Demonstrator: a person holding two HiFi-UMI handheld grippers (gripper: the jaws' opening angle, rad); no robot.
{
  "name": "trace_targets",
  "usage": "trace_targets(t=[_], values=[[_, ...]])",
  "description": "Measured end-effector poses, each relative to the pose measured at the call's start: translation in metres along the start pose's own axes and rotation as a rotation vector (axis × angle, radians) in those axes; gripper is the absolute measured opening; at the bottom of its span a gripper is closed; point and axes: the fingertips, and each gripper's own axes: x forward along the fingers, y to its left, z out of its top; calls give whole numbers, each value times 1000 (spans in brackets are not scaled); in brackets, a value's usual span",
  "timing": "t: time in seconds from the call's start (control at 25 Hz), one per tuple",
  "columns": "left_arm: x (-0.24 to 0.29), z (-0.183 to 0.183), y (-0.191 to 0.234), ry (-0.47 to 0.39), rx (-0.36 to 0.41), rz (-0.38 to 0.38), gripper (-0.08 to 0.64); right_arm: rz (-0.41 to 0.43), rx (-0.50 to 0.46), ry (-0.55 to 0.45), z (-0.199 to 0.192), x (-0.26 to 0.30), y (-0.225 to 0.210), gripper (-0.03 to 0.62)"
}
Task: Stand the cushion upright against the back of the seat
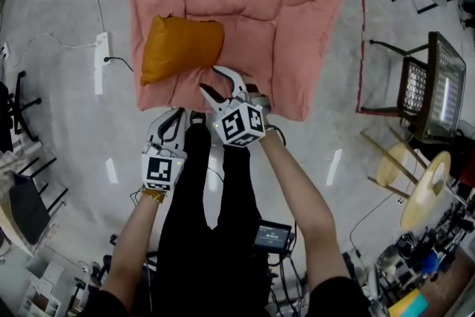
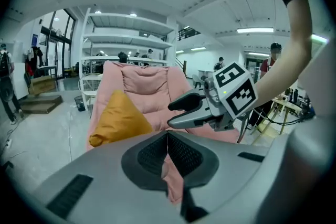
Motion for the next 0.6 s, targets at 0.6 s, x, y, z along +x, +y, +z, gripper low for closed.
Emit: trace_targets(t=[0.6], values=[[43, -54, 11, 23, -64, -47, 14, 52, -147, 40, -23, 131, -18, 307]])
